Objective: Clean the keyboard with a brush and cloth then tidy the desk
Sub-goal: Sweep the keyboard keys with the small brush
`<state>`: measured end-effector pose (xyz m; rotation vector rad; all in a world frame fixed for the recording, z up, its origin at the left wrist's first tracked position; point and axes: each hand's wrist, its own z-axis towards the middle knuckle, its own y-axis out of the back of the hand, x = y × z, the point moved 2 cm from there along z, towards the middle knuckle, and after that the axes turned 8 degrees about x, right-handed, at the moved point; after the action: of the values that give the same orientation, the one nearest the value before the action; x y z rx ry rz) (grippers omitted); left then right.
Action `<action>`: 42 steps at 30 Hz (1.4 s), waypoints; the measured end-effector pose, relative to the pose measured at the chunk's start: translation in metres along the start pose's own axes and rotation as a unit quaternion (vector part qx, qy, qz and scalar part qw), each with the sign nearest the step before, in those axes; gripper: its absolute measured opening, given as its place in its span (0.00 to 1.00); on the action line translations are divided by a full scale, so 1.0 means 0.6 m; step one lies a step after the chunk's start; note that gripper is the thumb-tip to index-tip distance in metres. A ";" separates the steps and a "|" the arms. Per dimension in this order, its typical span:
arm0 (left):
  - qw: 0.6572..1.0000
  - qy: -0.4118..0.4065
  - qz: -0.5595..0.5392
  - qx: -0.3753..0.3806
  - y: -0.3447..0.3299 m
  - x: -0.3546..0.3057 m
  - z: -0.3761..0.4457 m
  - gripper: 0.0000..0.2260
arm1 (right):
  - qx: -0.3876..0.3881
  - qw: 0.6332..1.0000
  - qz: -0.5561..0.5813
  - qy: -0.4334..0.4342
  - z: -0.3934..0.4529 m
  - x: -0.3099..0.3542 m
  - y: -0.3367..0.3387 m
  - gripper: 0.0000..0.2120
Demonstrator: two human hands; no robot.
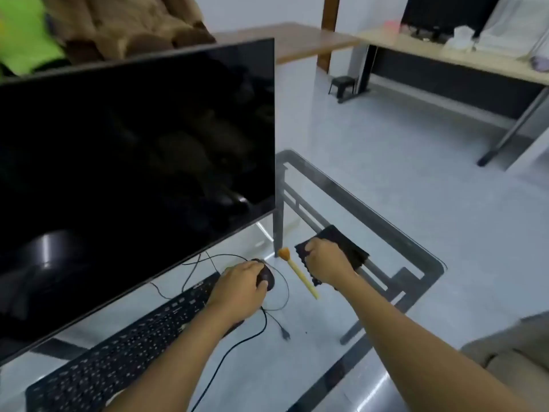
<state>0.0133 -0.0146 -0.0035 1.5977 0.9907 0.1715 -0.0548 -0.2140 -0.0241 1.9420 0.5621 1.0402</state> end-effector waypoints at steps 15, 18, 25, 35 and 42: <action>0.995 0.000 0.105 0.000 -0.072 0.015 0.068 0.25 | 0.020 0.997 -0.047 -0.061 0.009 -0.014 -0.084 0.06; 0.995 -0.033 0.066 -0.071 -0.046 0.017 0.062 0.24 | -0.025 0.999 -0.032 0.021 0.006 0.024 -0.044 0.03; 0.962 -0.071 -0.092 -0.246 0.027 0.039 -0.013 0.17 | -0.083 0.966 0.086 0.229 -0.079 0.203 0.002 0.02; 0.917 0.064 -0.143 -0.367 0.033 0.274 -0.231 0.11 | 0.069 0.919 0.169 0.350 -0.144 0.456 -0.164 0.07; 0.893 0.278 -0.130 -0.330 -0.066 0.444 -0.422 0.24 | 0.160 0.903 0.115 0.381 -0.194 0.565 -0.285 0.03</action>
<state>0.0089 0.3492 -0.0678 0.7808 1.3842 0.7316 0.0369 0.1698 0.0219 1.8534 0.9909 1.9919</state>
